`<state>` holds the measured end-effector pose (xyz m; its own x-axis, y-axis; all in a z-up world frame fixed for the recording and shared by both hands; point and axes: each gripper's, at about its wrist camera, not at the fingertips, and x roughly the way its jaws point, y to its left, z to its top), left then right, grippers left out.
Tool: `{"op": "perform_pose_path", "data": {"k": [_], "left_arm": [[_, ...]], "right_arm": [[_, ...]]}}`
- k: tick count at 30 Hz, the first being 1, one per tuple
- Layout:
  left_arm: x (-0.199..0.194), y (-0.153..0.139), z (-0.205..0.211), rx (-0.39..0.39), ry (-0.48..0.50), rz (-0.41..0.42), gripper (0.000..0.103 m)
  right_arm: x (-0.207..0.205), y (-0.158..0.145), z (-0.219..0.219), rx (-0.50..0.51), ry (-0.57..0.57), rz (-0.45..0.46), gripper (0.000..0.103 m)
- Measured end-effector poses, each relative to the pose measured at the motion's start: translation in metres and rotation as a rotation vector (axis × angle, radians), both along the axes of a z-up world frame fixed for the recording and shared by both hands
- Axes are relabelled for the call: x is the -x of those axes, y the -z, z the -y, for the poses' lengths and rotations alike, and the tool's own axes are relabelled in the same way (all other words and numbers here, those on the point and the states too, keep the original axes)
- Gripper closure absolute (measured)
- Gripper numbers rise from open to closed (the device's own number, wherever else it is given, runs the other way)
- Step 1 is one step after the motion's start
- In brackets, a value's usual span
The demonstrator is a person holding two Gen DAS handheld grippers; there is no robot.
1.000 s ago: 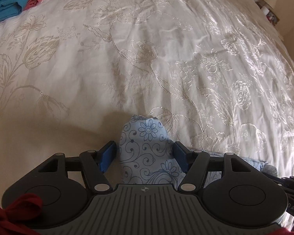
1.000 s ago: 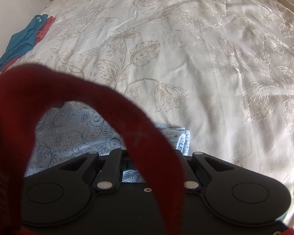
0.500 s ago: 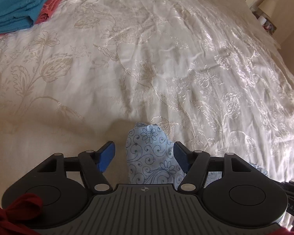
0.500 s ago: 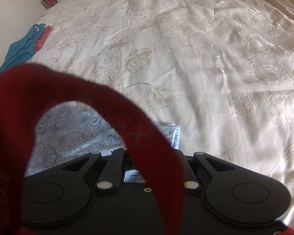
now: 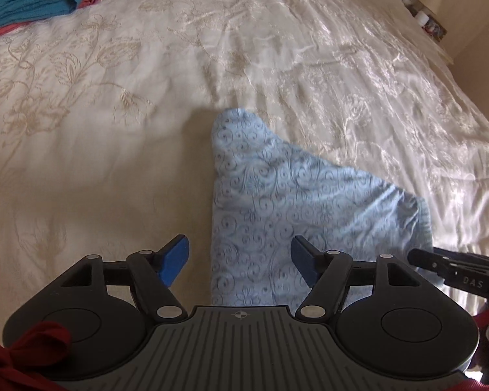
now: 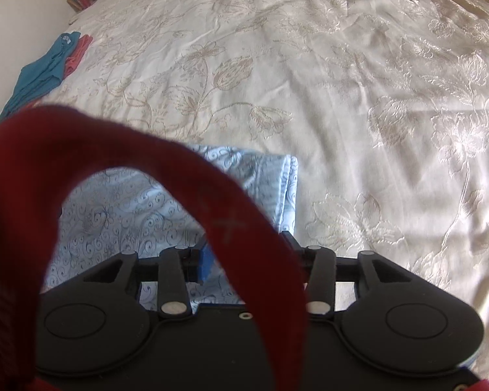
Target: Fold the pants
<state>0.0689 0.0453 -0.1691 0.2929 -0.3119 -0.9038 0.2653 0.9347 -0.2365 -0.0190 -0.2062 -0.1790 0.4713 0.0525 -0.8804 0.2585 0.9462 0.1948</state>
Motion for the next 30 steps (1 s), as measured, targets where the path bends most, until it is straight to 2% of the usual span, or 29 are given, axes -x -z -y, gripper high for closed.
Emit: {"op": "perform_pose_path", "data": {"k": [5, 10, 15, 23, 26, 30], "left_arm": [[0.013, 0.026, -0.004, -0.072, 0.037, -0.054, 0.035], [0.018, 0.027, -0.020, -0.074, 0.034, -0.064, 0.032], [0.019, 0.020, -0.026, -0.073, 0.024, -0.051, 0.032], [0.022, 0.002, -0.027, -0.023, 0.008, -0.015, 0.032], [0.021, -0.007, -0.024, 0.012, 0.013, 0.007, 0.032], [0.012, -0.009, -0.014, 0.046, 0.037, 0.020, 0.032]], "right_arm": [[0.009, 0.016, 0.007, 0.011, 0.030, -0.052, 0.050], [0.019, 0.012, 0.012, 0.017, 0.023, -0.048, 0.046], [0.031, 0.005, 0.018, -0.019, 0.099, -0.035, 0.045], [0.041, 0.000, 0.020, 0.001, 0.109, -0.037, 0.045], [0.039, -0.011, 0.017, 0.018, 0.092, 0.000, 0.044], [0.033, -0.018, 0.017, -0.039, 0.074, 0.073, 0.043]]}}
